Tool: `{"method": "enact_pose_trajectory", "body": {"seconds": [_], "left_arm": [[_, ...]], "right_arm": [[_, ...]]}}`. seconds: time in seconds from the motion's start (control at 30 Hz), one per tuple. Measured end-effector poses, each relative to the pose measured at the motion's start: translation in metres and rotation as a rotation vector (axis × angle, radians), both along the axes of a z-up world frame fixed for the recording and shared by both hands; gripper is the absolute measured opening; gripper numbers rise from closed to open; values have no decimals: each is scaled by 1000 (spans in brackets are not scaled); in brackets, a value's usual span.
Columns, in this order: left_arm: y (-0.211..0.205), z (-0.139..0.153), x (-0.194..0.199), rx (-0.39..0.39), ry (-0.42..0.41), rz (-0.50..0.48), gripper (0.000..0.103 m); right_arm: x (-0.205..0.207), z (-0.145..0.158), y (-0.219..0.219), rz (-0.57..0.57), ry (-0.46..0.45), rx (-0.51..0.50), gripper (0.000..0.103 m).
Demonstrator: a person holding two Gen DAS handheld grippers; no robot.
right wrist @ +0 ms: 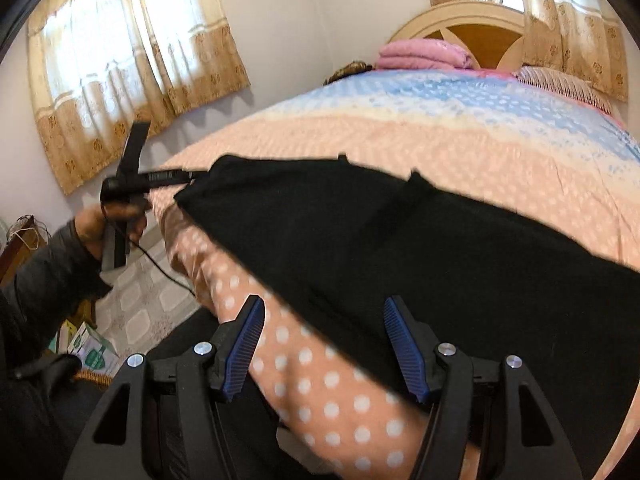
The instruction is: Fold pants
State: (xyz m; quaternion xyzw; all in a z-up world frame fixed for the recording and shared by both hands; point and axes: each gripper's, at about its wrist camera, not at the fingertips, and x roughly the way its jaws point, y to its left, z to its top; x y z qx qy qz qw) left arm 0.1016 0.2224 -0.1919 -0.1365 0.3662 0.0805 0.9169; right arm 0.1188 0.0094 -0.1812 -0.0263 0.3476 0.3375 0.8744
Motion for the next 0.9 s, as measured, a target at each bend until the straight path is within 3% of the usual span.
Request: {"method": "enact_pose_trajectory", "body": {"seconds": [0.17, 0.3, 0.43, 0.5, 0.73, 0.9], "left_arm": [[6, -15, -1, -63, -25, 10, 82], [-2, -18, 3, -36, -31, -10, 83], [3, -14, 3, -36, -34, -12, 78], [2, -13, 2, -59, -43, -28, 63], [4, -15, 5, -73, -32, -26, 60], [7, -10, 1, -80, -28, -13, 46]], "right_arm": [[18, -19, 20, -21, 60, -51, 64], [7, -16, 32, -13, -12, -128, 64], [0, -9, 23, -6, 14, -45, 64], [-6, -5, 16, -22, 5, -19, 64], [-8, -18, -2, -86, 41, 63, 64], [-12, -22, -8, -112, 36, 111, 64]]}}
